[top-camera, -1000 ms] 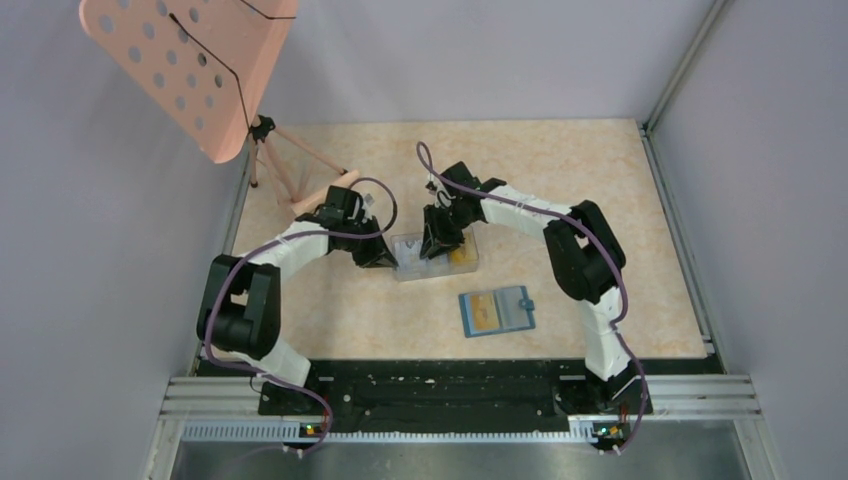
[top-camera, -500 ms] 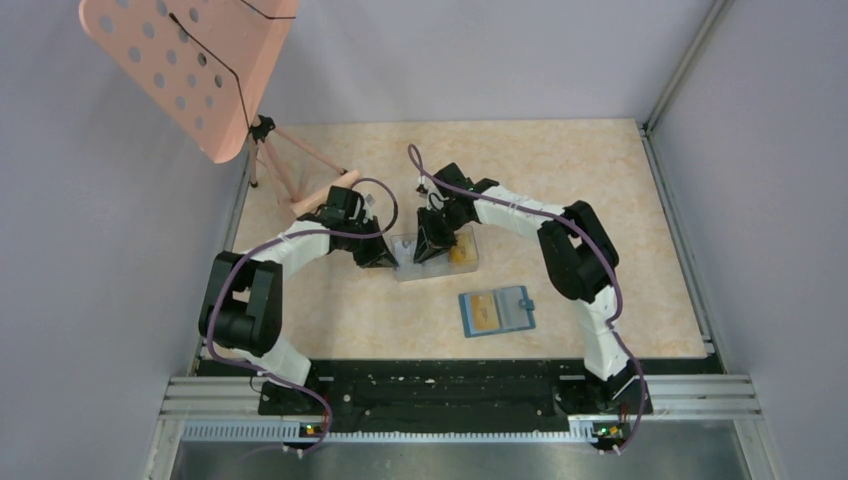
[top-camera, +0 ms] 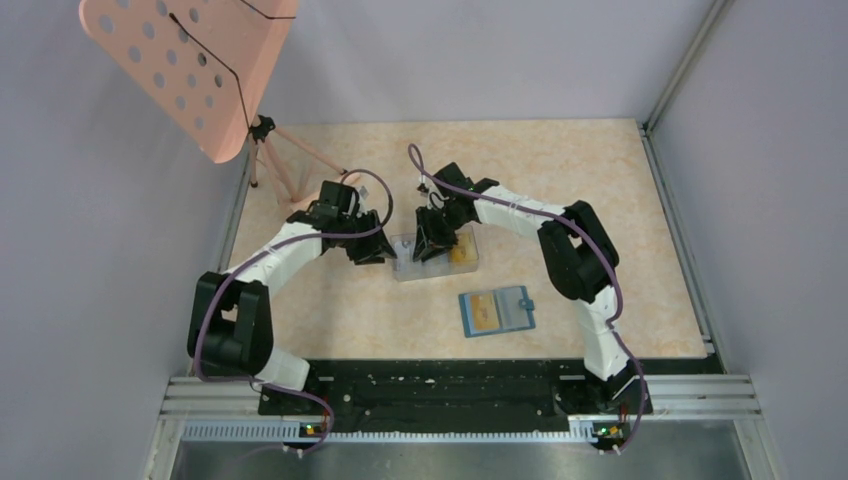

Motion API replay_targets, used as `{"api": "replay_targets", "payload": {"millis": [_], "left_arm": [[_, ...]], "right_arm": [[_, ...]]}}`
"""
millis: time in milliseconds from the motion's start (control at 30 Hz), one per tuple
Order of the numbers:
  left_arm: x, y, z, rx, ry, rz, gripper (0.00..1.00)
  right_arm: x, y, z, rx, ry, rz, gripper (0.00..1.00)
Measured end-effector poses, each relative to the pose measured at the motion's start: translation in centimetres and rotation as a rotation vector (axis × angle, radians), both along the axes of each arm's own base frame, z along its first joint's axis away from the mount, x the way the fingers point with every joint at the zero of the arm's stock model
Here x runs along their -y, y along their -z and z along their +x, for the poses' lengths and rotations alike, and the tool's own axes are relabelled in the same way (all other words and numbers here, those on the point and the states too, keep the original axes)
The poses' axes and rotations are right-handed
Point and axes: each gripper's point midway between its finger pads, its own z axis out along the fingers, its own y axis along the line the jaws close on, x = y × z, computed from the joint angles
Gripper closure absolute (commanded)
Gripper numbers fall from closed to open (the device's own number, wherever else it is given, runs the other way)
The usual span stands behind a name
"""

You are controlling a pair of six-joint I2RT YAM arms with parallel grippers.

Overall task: Put the credit cards into the card holder
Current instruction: Pick up the credit card from the storage box.

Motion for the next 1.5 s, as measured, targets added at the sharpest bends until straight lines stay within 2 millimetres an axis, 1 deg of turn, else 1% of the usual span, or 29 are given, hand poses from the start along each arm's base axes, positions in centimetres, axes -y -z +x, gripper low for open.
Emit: {"api": "replay_targets", "payload": {"millis": [100, 233, 367, 533, 600, 667, 767, 933, 1067, 1200, 1367, 1433, 1500], "left_arm": [[-0.3, -0.2, 0.1, 0.009, -0.009, 0.015, 0.57], [-0.6, 0.5, 0.0, -0.012, -0.014, 0.036, 0.57], [-0.6, 1.8, -0.1, -0.046, -0.014, 0.045, 0.58], [-0.5, 2.9, -0.2, -0.069, -0.015, 0.044, 0.61], [-0.4, 3.1, -0.1, -0.071, -0.012, 0.041, 0.62], [-0.4, 3.3, -0.1, -0.076, -0.011, 0.040, 0.62], [-0.3, 3.6, -0.1, -0.081, -0.010, 0.040, 0.62], [-0.4, 3.6, -0.1, -0.080, -0.011, 0.041, 0.62], [-0.4, 3.6, -0.1, -0.080, -0.011, 0.041, 0.62], [-0.4, 3.7, -0.1, -0.082, -0.011, 0.041, 0.66], [-0.2, 3.6, -0.1, -0.076, -0.006, 0.036, 0.71], [-0.1, 3.6, -0.1, -0.075, -0.003, 0.032, 0.73], [0.0, 3.6, -0.1, -0.073, 0.000, 0.030, 0.75]], "right_arm": [[0.2, 0.2, 0.3, 0.012, 0.009, -0.013, 0.64], [0.6, 0.3, 0.8, 0.023, 0.025, -0.026, 0.59], [0.6, -0.1, 1.4, 0.033, 0.033, -0.023, 0.59], [-0.6, -1.2, 2.3, 0.057, 0.022, 0.018, 0.65], [-1.0, -1.2, 2.3, 0.056, 0.008, 0.028, 0.66], [-1.2, -0.7, 2.0, 0.043, -0.003, 0.028, 0.67], [-1.4, -0.6, 1.5, 0.030, -0.018, 0.035, 0.66], [-1.4, -0.6, 1.5, 0.037, -0.023, 0.034, 0.62], [-0.9, -0.8, 1.7, 0.066, -0.007, 0.009, 0.61], [0.0, -0.7, 1.8, 0.080, 0.014, -0.018, 0.64], [0.3, -0.2, 1.3, 0.062, 0.016, -0.030, 0.71], [0.2, -0.3, 1.2, 0.057, 0.013, -0.024, 0.77], [0.1, -0.3, 1.2, 0.051, 0.010, -0.016, 0.86]]}}
